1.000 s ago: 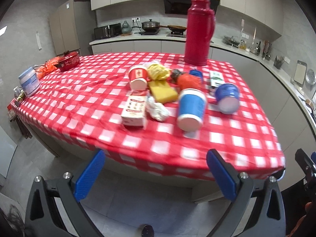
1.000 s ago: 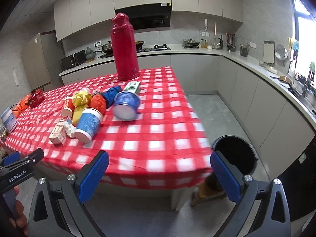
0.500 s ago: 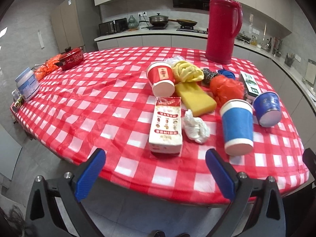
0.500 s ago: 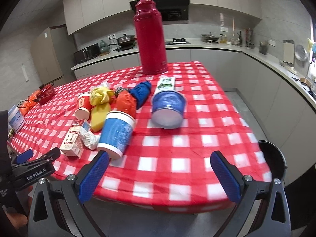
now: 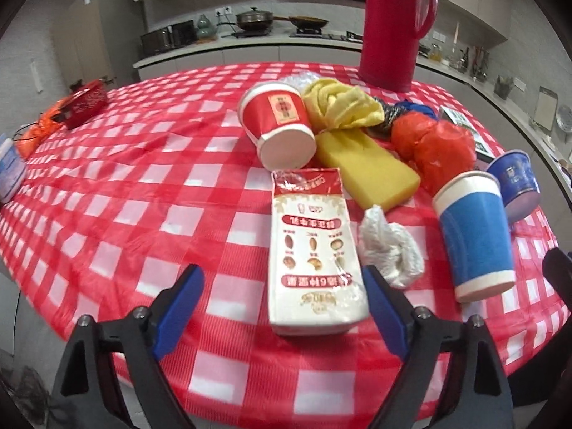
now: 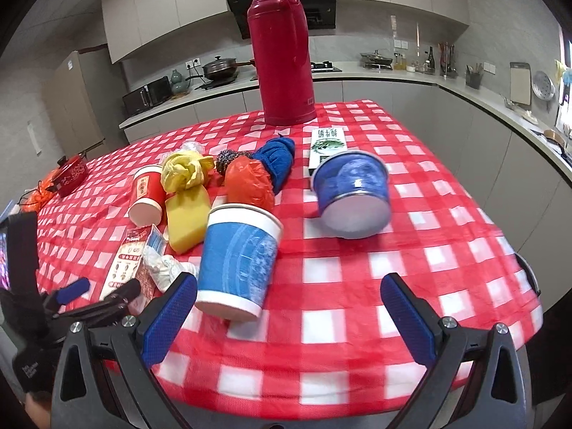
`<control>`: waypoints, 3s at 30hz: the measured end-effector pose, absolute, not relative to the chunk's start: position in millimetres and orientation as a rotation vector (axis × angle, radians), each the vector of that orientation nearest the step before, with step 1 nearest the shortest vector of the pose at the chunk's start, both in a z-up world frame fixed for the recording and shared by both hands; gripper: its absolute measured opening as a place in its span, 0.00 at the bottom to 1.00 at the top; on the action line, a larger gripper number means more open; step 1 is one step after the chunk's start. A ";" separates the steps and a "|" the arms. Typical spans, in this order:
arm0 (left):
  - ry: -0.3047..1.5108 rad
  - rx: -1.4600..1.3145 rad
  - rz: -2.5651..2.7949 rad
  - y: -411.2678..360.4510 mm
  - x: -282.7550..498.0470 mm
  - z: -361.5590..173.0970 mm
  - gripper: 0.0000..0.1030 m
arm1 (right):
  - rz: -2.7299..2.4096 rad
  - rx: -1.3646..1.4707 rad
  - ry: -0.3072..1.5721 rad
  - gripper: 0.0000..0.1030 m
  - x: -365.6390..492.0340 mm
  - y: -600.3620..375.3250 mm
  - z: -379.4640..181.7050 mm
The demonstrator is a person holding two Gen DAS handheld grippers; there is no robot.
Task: Collect trash
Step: 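Approach the table and grasp the white milk carton with the left gripper while the right grasps the blue cup, then carry the carton and blue cup over the bin and open both grippers, then move both tools back over the table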
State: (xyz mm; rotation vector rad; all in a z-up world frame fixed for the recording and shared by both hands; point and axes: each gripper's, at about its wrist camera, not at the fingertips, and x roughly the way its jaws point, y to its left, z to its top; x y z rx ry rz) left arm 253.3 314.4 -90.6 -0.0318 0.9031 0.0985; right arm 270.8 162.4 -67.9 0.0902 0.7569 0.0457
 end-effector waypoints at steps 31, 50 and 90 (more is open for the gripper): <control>0.814 -0.072 -0.059 334.9 265.0 -58.4 0.50 | 0.115 0.164 0.802 0.61 298.2 175.0 -69.2; 0.742 -0.066 -0.366 75.9 268.4 -8.1 0.50 | -0.128 0.263 0.665 0.61 255.6 -122.2 -17.0; 1.161 0.062 -0.359 -215.1 302.8 -143.3 0.72 | -0.224 0.431 1.008 0.79 293.5 -410.3 -175.5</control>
